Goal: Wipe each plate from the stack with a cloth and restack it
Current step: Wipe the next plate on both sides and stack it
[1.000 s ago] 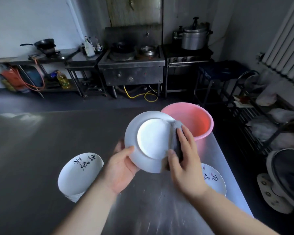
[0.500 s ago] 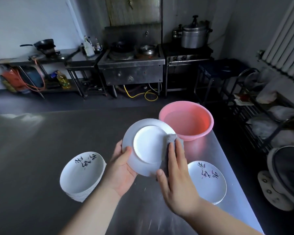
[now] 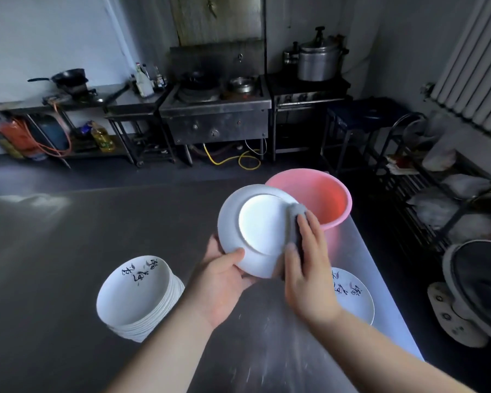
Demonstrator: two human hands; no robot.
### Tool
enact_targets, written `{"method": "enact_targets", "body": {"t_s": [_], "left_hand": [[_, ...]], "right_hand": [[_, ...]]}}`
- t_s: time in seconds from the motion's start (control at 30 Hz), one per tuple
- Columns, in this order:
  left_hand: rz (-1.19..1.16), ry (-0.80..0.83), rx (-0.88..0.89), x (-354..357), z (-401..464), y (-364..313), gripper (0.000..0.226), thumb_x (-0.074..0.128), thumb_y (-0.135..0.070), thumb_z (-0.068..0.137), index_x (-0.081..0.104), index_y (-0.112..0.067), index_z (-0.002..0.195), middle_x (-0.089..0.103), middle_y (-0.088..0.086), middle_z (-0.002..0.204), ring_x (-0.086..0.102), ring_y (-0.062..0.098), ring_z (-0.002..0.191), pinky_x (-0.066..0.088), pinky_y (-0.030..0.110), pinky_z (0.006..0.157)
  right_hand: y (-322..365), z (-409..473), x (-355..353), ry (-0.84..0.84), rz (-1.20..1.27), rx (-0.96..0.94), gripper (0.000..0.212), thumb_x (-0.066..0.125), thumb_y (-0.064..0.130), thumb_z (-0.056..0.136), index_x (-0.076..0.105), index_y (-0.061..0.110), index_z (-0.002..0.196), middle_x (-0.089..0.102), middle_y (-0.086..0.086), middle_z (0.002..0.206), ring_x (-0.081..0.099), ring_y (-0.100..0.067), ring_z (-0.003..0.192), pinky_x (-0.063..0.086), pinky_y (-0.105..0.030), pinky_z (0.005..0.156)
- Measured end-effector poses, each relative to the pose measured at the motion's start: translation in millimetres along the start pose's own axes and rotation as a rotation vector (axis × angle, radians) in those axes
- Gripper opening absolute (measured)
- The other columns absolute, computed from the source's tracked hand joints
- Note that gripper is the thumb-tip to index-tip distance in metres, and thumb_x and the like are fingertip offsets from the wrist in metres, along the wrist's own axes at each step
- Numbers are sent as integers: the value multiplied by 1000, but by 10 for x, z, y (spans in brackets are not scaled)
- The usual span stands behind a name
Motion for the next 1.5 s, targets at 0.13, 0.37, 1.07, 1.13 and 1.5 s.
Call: {"method": "enact_targets", "body": {"t_s": [0.13,0.37,1.07,1.13,1.5], "left_hand": [[29,-36,-125,-104,9,-64,48,59,-20,95,56,-26,142,65,11,141,71,27,117,62,55,84],[-27,-145,86,-115,-16,0,44,46,-9,105,53,-28,145,68,8,138,67,33,125,62,51,86],[19,-21,-182,-270,248,278,40,38,-8,111,51,-30,142,70,10,135,69,35,121,57,57,93],[36,60,-239,-325,248,332,43,39,-9,110,50,-32,145,68,8,139,67,33,124,59,58,91],[283,260,-552,-327,320,1039,48,50,-18,104,50,-42,145,67,6,139,70,31,113,60,42,67]], "right_hand": [[32,529,-193,176,-15,-23,48,47,15,97,66,16,142,57,14,148,46,5,141,37,-23,119],[139,-156,373,370,-343,-80,87,18,63,106,-5,4,166,-13,-12,174,-11,-31,162,-5,-39,131],[-358,-30,303,111,-403,287,69,19,58,107,10,27,169,9,11,174,4,-9,159,6,-32,129],[-479,65,56,95,-385,406,56,34,52,108,33,34,162,40,15,160,35,-8,147,33,-32,118],[-1061,-496,-817,477,-568,928,57,40,58,105,59,16,72,75,0,64,56,-12,49,53,-31,67]]}}
Point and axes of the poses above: each hand's wrist, its own z-axis towards the middle knuckle, its own x-axis out of the palm, y = z × x, the point moved 9 cm from there along z, towards the middle knuckle
